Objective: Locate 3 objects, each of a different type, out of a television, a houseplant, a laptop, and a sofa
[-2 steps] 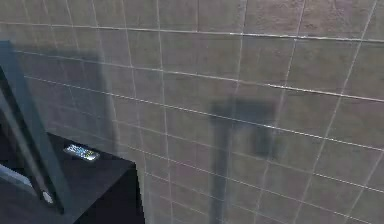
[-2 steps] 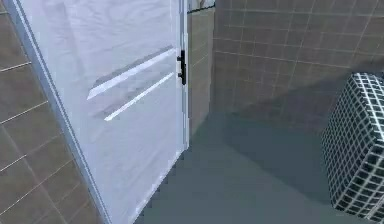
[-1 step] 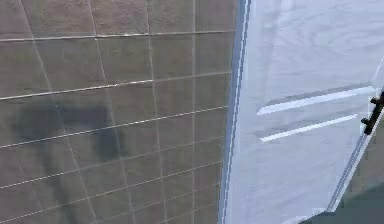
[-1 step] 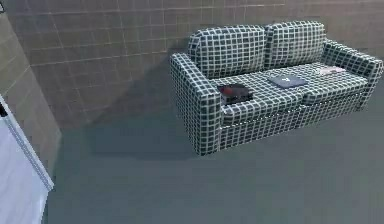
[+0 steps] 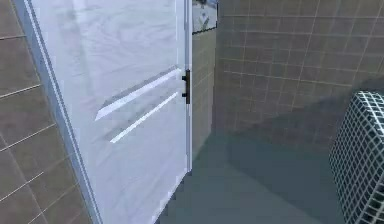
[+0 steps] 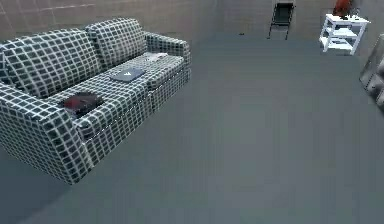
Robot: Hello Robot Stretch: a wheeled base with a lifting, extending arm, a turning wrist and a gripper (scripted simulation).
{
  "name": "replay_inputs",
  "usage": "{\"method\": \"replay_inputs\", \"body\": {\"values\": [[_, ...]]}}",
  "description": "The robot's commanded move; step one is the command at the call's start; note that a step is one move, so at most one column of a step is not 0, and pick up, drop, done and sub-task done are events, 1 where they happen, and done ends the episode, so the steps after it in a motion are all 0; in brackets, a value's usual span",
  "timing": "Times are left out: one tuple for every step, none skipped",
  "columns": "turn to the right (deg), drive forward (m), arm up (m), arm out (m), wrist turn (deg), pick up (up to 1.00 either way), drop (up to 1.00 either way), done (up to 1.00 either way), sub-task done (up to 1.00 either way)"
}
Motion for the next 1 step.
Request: {"method": "replay_inputs", "body": {"values": [[36.0, 0.00, 0.00, 0.00, 0.0, 0.00, 0.00, 0.00, 0.00]]}}
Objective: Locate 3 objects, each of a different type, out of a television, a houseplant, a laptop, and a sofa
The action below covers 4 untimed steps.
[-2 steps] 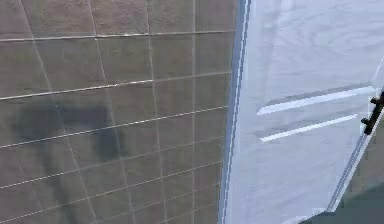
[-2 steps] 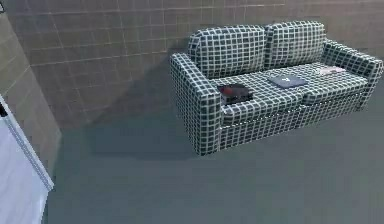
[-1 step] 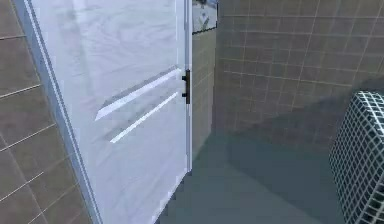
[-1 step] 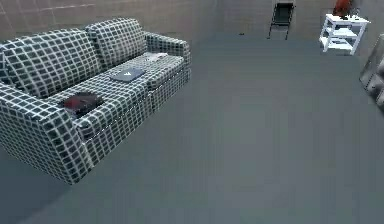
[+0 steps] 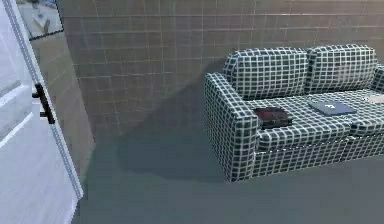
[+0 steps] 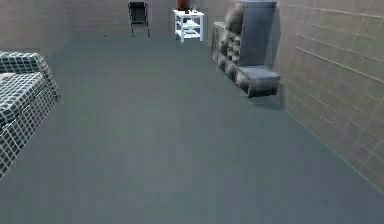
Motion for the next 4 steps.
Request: {"method": "replay_inputs", "body": {"values": [[0.0, 0.60, 0.00, 0.00, 0.0, 0.00, 0.00, 0.00, 0.00], [42.0, 0.00, 0.00, 0.00, 0.0, 0.00, 0.00, 0.00, 0.00], [0.0, 0.00, 0.00, 0.00, 0.0, 0.00, 0.00, 0.00, 1.00], [45.0, 0.00, 0.00, 0.00, 0.0, 0.00, 0.00, 0.00, 0.00]]}}
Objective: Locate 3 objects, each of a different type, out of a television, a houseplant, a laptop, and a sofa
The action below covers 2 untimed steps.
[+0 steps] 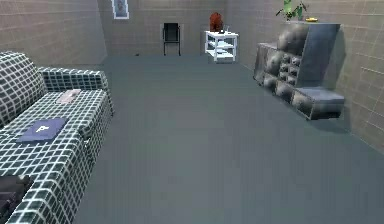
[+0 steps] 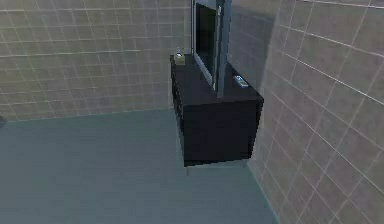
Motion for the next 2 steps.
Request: {"method": "replay_inputs", "body": {"values": [[0.0, 0.75, 0.00, 0.00, 0.0, 0.00, 0.00, 0.00, 0.00], [-30.0, 0.00, 0.00, 0.00, 0.0, 0.00, 0.00, 0.00, 0.00]]}}
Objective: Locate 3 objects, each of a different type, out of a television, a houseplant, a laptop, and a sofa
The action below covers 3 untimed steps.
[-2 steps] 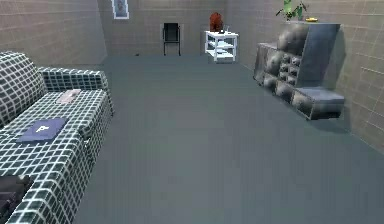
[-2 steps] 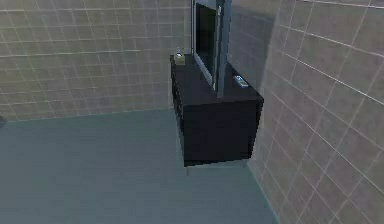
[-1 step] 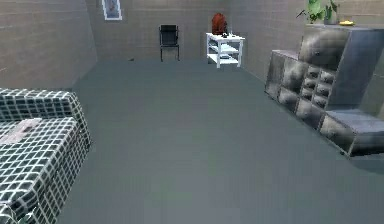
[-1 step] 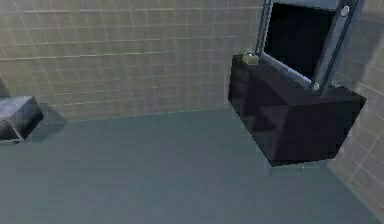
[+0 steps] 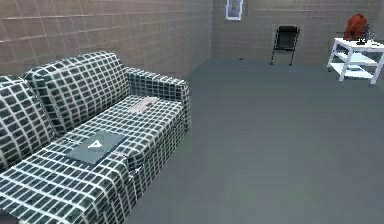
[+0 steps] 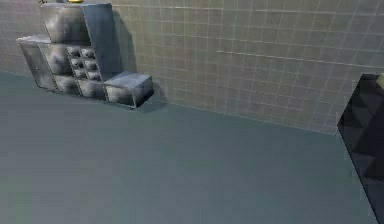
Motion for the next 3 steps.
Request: {"method": "replay_inputs", "body": {"values": [[0.0, 0.30, 0.00, 0.00, 0.0, 0.00, 0.00, 0.00, 0.00], [-33.0, 0.00, 0.00, 0.00, 0.0, 0.00, 0.00, 0.00, 0.00], [0.0, 0.00, 0.00, 0.00, 0.0, 0.00, 0.00, 1.00, 0.00]]}}
